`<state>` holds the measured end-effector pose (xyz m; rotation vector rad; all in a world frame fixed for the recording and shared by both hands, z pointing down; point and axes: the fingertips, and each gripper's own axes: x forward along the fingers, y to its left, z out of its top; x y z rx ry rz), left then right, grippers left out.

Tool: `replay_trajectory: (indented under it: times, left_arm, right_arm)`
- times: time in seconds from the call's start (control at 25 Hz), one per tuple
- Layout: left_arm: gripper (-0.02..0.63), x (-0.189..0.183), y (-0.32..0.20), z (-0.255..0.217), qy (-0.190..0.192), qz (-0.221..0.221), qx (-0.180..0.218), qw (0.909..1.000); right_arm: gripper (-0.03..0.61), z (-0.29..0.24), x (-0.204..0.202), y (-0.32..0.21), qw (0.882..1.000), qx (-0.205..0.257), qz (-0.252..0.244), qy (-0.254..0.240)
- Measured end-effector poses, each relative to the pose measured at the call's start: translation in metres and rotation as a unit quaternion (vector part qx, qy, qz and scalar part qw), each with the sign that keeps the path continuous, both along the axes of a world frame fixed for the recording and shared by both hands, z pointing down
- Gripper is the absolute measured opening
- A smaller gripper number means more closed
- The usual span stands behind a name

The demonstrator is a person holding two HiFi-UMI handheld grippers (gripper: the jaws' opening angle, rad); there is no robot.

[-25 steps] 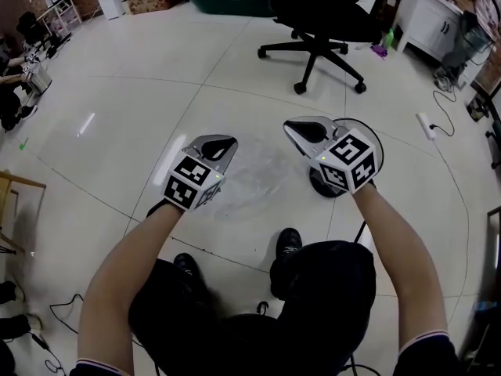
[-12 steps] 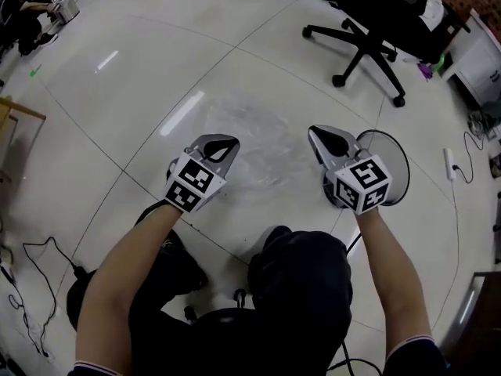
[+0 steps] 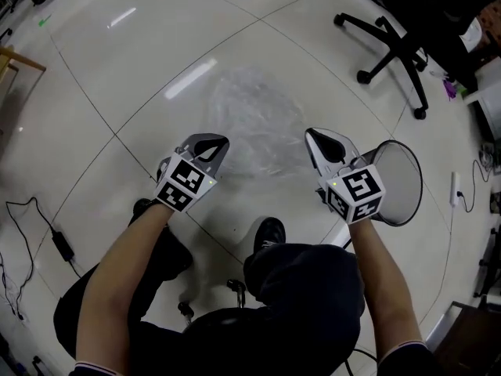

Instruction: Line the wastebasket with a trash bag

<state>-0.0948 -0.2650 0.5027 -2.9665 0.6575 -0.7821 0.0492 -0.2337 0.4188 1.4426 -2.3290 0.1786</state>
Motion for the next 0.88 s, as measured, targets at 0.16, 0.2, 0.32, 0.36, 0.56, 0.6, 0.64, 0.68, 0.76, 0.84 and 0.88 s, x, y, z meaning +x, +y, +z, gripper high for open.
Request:
replay_trajectory:
  times: [0.16,0.2,0.32,0.36,0.56,0.6,0.64,0.68,0.76,0.84,0.88]
  left_arm:
    - [0.034,-0.009,0.009,0.046,-0.031,-0.014,-0.027,0.9991]
    - [0.056,-0.012,0.012,0.057,-0.040,-0.022,-0.035,0.9983]
    - [0.105,-0.022,0.018,0.085,-0.062,-0.059,-0.060,0.9946]
    - [0.121,-0.025,0.018,0.093,-0.064,-0.073,-0.069,0.9929]
    - [0.186,-0.040,0.014,0.120,-0.064,-0.143,-0.112,0.9813]
    - [0.192,-0.041,0.012,0.125,-0.061,-0.155,-0.118,0.9789]
    - [0.196,-0.043,0.009,0.130,-0.056,-0.167,-0.124,0.9764]
    - [0.198,-0.045,0.006,0.136,-0.052,-0.179,-0.130,0.9738]
    - [0.198,-0.047,0.003,0.146,-0.045,-0.198,-0.143,0.9685]
    - [0.196,-0.048,0.004,0.154,-0.041,-0.208,-0.155,0.9650]
    - [0.196,-0.048,0.004,0.157,-0.040,-0.210,-0.157,0.9641]
  right_arm:
    - [0.002,0.025,-0.010,-0.001,0.999,-0.022,-0.023,-0.012]
    - [0.002,0.031,-0.011,0.000,0.999,-0.028,-0.029,-0.016]
    - [0.002,0.043,-0.014,0.000,0.998,-0.041,-0.047,-0.024]
    - [0.002,0.046,-0.015,0.000,0.997,-0.043,-0.052,-0.025]
    - [0.002,0.060,-0.023,0.002,0.996,-0.056,-0.071,-0.028]
    - [0.002,0.062,-0.025,0.003,0.995,-0.059,-0.074,-0.029]
    - [0.002,0.064,-0.026,0.004,0.995,-0.062,-0.076,-0.029]
    - [0.002,0.066,-0.026,0.005,0.994,-0.064,-0.079,-0.030]
    - [0.002,0.070,-0.027,0.008,0.994,-0.069,-0.084,-0.030]
    - [0.002,0.074,-0.026,0.012,0.993,-0.073,-0.086,-0.027]
    - [0.002,0.075,-0.025,0.012,0.993,-0.074,-0.086,-0.024]
